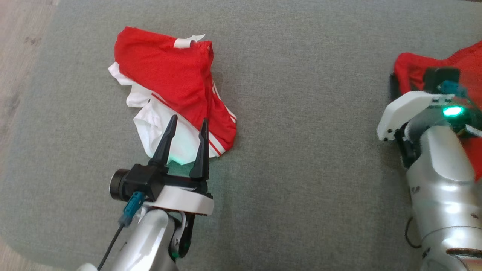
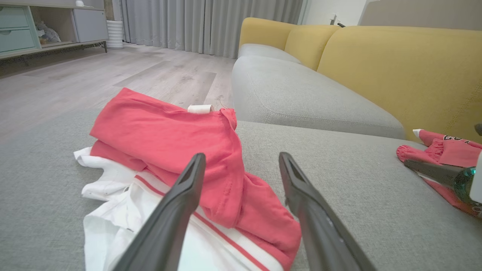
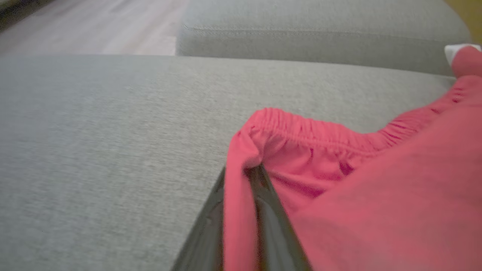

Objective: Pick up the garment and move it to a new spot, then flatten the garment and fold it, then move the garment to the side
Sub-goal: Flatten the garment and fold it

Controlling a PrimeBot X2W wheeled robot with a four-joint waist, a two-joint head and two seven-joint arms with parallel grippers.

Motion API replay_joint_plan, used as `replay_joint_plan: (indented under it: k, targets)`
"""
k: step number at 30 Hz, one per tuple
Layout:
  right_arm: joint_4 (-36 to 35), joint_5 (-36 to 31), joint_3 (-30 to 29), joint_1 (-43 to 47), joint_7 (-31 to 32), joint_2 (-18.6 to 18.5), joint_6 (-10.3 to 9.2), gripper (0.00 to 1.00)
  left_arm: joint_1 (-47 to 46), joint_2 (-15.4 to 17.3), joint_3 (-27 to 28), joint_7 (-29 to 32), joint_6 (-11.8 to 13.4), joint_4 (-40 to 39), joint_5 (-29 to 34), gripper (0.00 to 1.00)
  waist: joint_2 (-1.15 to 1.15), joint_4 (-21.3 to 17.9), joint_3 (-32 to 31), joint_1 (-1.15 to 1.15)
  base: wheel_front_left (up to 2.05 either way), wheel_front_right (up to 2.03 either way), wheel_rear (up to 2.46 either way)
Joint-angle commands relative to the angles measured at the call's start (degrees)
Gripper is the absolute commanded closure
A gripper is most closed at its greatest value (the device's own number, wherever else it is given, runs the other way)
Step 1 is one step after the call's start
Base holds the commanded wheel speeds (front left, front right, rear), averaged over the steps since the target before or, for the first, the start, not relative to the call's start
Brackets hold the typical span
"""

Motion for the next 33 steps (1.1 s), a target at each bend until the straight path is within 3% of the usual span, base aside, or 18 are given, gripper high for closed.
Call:
replay_joint_plan:
  k: [1, 7, 16, 17, 18, 25, 33]
  targets:
    - [0.9, 1.7, 3.6, -1.4, -4.6, 0.5, -0.04, 1.0, -1.6, 0.1, 1.7, -0.5, 0.3, -1.8, -0.1, 0.0, 0.0, -0.2, -0.1, -0.01, 0.0, 0.0, 0.0]
    - [3.8, 9.5, 17.0, -4.9, -15.5, 0.5, -0.04, 1.0, -1.3, 0.1, 2.2, -0.5, 0.3, -1.3, 0.3, 0.0, 0.0, -1.3, -0.8, -0.01, 0.0, 0.0, 0.0]
    - [2.7, 17.5, 40.2, -5.1, -16.2, 0.5, -0.04, 1.0, -1.2, 0.1, 2.0, -0.5, 0.1, -0.7, 0.3, 0.0, 0.0, -1.6, -2.1, -0.01, 0.0, 0.0, 0.0]
    - [3.1, 17.2, 42.3, -5.2, -15.9, 0.5, -0.04, 0.42, -1.1, 0.1, 1.9, -0.5, 0.2, -0.7, 0.3, 0.0, 0.0, -1.7, -2.3, -0.01, 0.0, 0.0, 0.0]
    - [3.7, 17.3, 43.3, -5.2, -15.8, 0.5, -0.04, 0.0, -1.0, 0.1, 1.9, -0.5, 0.2, -0.6, 0.3, 0.0, 0.0, -1.7, -2.5, -0.01, 0.0, 0.0, 0.0]
    - [5.0, 19.6, 43.1, -3.6, -17.0, 0.5, -0.04, 0.0, 0.3, 0.1, 2.4, -0.5, 0.3, -0.5, 0.1, 0.0, 0.0, -2.9, -5.2, -0.01, 0.0, 0.0, 0.0]
    - [-0.2, 17.5, 31.6, 1.7, -18.3, -0.4, -0.04, 0.0, 2.3, 0.1, 4.0, -0.5, 0.3, -0.7, 0.7, 0.0, 0.0, -6.6, -8.9, -0.01, 0.0, 0.0, 0.0]
